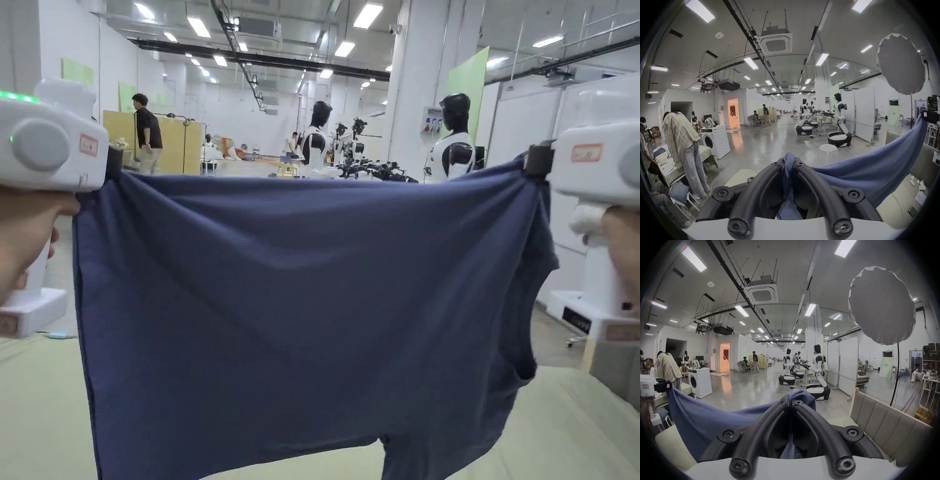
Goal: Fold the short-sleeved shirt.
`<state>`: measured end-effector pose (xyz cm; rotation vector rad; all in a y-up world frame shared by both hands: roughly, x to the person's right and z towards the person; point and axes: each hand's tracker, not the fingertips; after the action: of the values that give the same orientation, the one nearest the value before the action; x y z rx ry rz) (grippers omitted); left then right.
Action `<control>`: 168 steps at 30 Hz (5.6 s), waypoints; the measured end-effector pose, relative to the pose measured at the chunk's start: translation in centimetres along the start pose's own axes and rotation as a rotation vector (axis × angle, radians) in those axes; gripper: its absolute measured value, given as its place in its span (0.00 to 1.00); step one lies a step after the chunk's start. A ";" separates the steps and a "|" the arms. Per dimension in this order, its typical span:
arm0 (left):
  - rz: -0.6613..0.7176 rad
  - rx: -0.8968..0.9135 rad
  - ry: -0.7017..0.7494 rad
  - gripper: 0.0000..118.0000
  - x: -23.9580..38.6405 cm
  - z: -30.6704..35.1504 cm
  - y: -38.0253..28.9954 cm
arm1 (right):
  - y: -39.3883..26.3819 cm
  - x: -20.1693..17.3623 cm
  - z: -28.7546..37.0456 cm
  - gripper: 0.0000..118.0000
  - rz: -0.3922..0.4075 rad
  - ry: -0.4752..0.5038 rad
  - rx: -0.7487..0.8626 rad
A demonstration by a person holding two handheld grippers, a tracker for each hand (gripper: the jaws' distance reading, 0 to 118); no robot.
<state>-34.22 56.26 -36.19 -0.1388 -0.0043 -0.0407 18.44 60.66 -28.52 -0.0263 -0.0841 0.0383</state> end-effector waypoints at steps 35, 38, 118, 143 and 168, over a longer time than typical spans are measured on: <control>-0.062 -0.574 -0.222 0.07 0.5 27.7 -45.9 | -47.4 2.7 31.3 0.01 -0.017 0.038 -0.671; -0.065 -0.535 -0.209 0.47 0.9 28.2 -45.7 | -48.3 2.9 31.0 0.37 -0.042 0.039 -0.692; 0.165 -0.762 -0.201 0.61 1.3 8.0 -39.7 | -42.8 3.5 8.9 0.95 -0.224 0.060 -0.876; -0.005 -0.548 -0.108 0.64 1.7 22.6 -45.2 | -42.0 -8.6 34.5 0.02 -0.021 0.124 -0.277; -0.087 -0.604 -0.133 0.08 5.7 13.9 -39.5 | -48.3 4.7 15.0 0.97 -0.104 -0.042 -0.766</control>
<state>-30.17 18.83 -16.91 -0.7449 -0.1321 -0.1192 23.61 12.99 -11.87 -0.7861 -0.1377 -0.0996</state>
